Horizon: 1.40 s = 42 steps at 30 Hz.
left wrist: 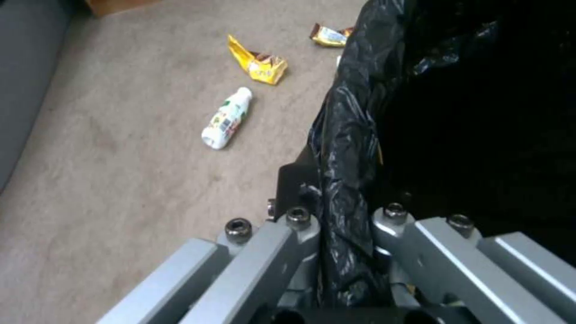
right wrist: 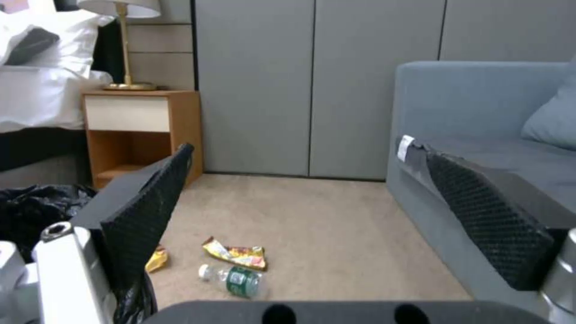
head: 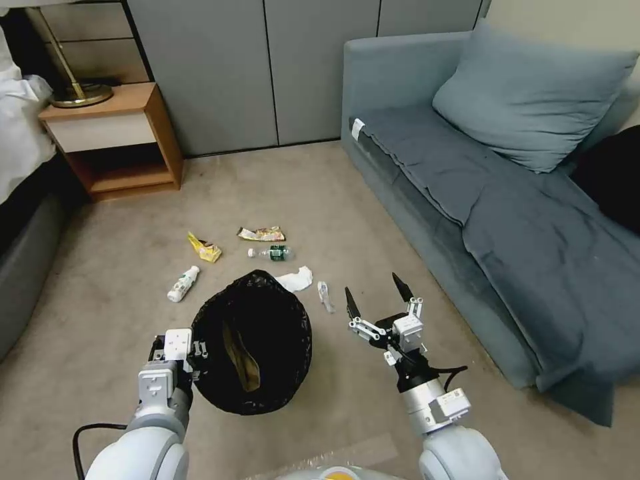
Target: Pick up the trash bin, then pick up the garbage from the floor and place it into the trash bin.
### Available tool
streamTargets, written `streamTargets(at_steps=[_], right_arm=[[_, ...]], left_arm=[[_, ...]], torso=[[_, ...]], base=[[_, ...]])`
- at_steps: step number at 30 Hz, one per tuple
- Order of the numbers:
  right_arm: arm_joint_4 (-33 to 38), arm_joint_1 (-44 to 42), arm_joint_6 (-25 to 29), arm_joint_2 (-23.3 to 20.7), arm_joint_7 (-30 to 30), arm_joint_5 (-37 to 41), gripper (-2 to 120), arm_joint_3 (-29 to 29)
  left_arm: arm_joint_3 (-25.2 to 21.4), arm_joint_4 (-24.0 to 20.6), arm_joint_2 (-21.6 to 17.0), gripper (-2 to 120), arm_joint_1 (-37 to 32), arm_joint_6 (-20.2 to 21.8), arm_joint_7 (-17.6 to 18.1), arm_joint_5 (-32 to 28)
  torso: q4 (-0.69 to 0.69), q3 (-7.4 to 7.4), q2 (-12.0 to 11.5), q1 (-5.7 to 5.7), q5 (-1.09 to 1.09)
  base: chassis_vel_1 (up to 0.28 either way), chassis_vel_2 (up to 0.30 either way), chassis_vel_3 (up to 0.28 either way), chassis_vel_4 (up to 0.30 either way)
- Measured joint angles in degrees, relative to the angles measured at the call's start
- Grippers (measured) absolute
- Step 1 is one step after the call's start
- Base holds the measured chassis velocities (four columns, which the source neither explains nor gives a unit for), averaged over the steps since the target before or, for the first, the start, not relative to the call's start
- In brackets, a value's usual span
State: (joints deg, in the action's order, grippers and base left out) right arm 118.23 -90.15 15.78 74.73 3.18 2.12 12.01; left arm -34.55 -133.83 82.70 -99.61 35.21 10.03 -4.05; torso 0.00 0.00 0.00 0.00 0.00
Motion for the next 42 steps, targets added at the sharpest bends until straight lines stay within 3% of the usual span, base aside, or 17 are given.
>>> streamTargets(at_steps=[14,29,31,32,35,42], right_arm=[[0.27,0.24,0.30,-0.21,-0.40,-0.20,94,-0.08],[0.26,2.77,-0.62,-1.67,-0.54,-0.45,96,-0.10],[0.92,4.01,-5.68,-3.73,-0.73,0.06,96,-0.26],[0.92,4.01,-5.68,-3.73,-0.73,0.06,96,-0.26],[2.11,6.47,-17.46,-9.21,-0.64,5.22,100,-1.59],[0.11,11.11,-27.07,-13.78,-0.45,12.97,102,-3.26]], left_arm=[[-0.24,-0.34,-0.18,3,-0.15,-0.03,-0.09,0.01],[-0.33,-0.43,-0.34,3,-0.04,-0.03,-0.17,-0.06],[-0.35,-0.43,-0.22,3,0.08,-0.03,-0.17,-0.03],[-0.35,-0.43,-0.22,3,0.08,-0.03,-0.17,-0.03],[-0.15,-0.12,0.30,3,0.26,-0.03,-0.17,0.14],[-0.16,0.52,0.75,3,0.54,-0.03,-0.17,0.39]], torso=[[0.00,0.00,0.00,0.01,-0.01],[0.00,0.00,0.00,0.00,0.00],[0.01,0.00,0.00,0.00,0.00],[0.01,0.00,0.00,0.00,0.00],[0.00,0.00,0.00,0.00,-0.01],[0.01,0.00,0.00,0.00,0.00]], base=[[-0.122,0.123,0.116,-0.116],[-0.007,0.007,0.008,-0.007],[0.000,0.000,0.000,0.000],[0.000,0.000,0.000,0.000],[0.000,0.000,0.000,0.000],[0.000,0.000,0.000,0.000]])
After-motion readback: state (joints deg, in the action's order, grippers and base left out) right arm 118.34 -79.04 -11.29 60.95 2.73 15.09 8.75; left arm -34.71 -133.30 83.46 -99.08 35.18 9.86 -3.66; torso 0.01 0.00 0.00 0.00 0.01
